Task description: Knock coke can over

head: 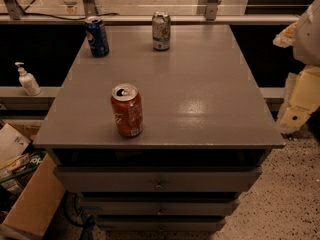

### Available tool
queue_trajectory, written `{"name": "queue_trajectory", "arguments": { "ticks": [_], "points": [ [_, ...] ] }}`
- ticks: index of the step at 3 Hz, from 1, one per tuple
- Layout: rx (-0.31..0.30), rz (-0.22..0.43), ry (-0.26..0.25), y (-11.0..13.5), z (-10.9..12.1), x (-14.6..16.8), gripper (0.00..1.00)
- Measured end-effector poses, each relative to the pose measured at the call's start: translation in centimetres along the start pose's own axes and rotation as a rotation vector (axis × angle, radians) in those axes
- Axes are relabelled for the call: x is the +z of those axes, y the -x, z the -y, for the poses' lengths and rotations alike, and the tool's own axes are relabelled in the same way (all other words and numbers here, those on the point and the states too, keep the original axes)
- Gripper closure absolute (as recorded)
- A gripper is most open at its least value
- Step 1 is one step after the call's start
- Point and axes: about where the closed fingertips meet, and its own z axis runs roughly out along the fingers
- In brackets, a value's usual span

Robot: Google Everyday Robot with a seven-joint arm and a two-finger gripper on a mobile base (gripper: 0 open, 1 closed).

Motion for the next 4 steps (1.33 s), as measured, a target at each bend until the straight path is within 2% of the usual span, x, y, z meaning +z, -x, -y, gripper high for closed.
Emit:
{"name": "queue_trajectory", "arguments": {
  "ticks": [1, 2, 3, 4],
  "points": [
    [0.000, 0.000, 0.000, 0.0, 0.0, 0.0, 0.00],
    [0.011, 0.058, 0.018, 0.5, -0.1, 1.6, 0.00],
    [0.040, 0.177, 0.053, 2.1, -0.8, 4.9, 0.00],
    [0.060, 0.307, 0.080, 4.8, -1.1, 8.1, 0.00]
  ]
}}
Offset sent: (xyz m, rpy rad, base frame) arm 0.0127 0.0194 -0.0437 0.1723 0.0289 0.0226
